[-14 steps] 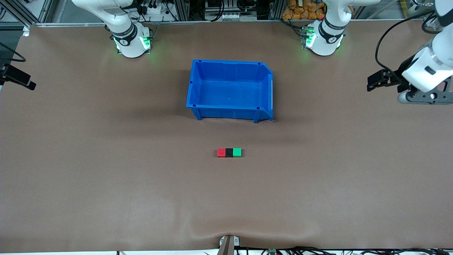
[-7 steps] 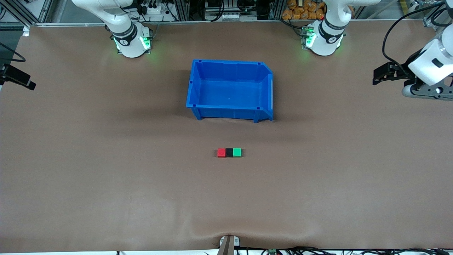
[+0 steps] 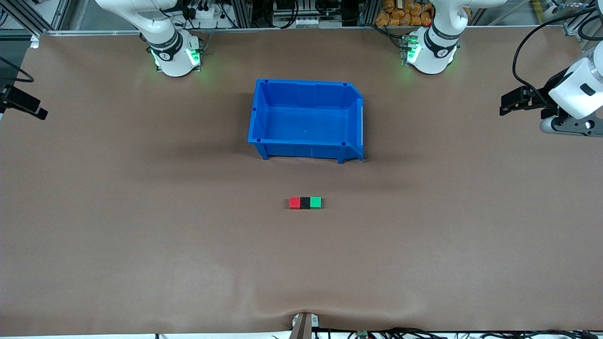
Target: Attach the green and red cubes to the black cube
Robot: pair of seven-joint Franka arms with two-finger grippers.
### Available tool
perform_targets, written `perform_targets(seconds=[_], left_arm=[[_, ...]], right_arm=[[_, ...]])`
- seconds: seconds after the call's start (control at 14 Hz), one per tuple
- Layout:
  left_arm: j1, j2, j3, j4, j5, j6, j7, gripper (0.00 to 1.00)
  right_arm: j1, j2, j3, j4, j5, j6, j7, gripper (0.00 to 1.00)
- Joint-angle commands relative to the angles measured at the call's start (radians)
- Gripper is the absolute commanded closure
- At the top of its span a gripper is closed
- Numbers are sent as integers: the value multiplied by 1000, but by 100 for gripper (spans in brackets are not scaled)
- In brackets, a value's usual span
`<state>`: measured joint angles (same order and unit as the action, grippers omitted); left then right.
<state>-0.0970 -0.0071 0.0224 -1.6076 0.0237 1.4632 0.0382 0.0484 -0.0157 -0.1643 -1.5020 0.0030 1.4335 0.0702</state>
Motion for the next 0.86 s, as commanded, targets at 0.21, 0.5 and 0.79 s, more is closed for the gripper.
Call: perform_targets(seconds=[0.21,0.5,0.79], left_arm=[[6,7,-1,34,9,14,2,0],[20,6,-2,34,7,20,2,0],[20,6,-1,34,7,20,3,0]], right_arm=[[-21,5,11,11,17,-10,2,0],[-19,5,11,11,17,-8,2,0],[-21,5,11,11,17,-10,2,0]])
